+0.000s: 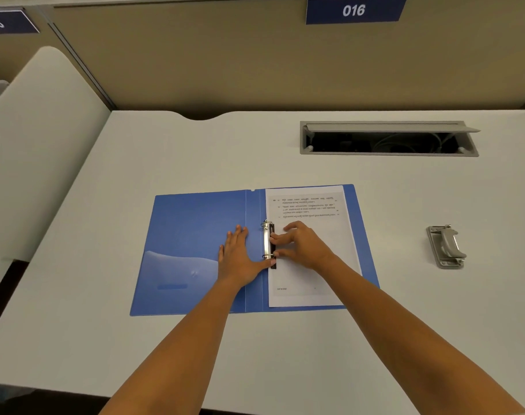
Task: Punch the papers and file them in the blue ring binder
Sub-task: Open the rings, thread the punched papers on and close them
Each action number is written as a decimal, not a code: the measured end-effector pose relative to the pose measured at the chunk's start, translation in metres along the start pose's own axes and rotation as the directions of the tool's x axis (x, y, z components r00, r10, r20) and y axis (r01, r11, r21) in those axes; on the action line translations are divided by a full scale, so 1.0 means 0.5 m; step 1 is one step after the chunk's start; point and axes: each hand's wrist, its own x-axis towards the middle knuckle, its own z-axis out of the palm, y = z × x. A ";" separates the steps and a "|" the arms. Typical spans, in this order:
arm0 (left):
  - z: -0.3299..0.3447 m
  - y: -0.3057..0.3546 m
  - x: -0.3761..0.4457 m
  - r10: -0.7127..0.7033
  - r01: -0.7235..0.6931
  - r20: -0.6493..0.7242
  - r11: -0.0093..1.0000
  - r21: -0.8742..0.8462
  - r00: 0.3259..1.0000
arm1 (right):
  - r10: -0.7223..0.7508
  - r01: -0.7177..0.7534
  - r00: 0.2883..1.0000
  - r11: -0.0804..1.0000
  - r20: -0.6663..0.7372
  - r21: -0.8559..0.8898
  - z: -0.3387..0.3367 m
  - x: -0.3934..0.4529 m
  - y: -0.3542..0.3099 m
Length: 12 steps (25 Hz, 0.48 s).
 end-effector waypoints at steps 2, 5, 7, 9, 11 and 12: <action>-0.003 0.000 -0.001 0.007 -0.007 -0.016 1.000 0.014 1.000 | 0.008 -0.008 1.000 1.000 -0.008 0.001 -0.001 0.007 0.004; -0.005 -0.003 -0.003 0.016 -0.014 -0.038 0.999 0.049 0.999 | 0.033 -0.033 0.999 0.999 -0.015 -0.002 -0.002 0.012 0.002; -0.005 -0.005 -0.002 0.018 -0.015 -0.049 0.998 0.063 0.999 | 0.041 -0.042 0.999 0.999 -0.021 -0.035 -0.008 0.014 -0.002; -0.005 -0.006 -0.002 0.022 -0.018 -0.057 0.998 0.062 0.998 | 0.050 -0.051 0.999 0.994 -0.016 -0.095 -0.014 0.016 -0.011; -0.006 -0.005 -0.001 0.023 -0.019 -0.059 0.998 0.065 0.998 | 0.057 -0.057 0.998 0.987 0.000 -0.152 -0.020 0.019 -0.021; -0.007 -0.004 0.001 0.018 -0.014 -0.056 0.997 0.070 0.998 | 0.056 -0.054 0.998 0.981 0.006 -0.187 -0.023 0.020 -0.027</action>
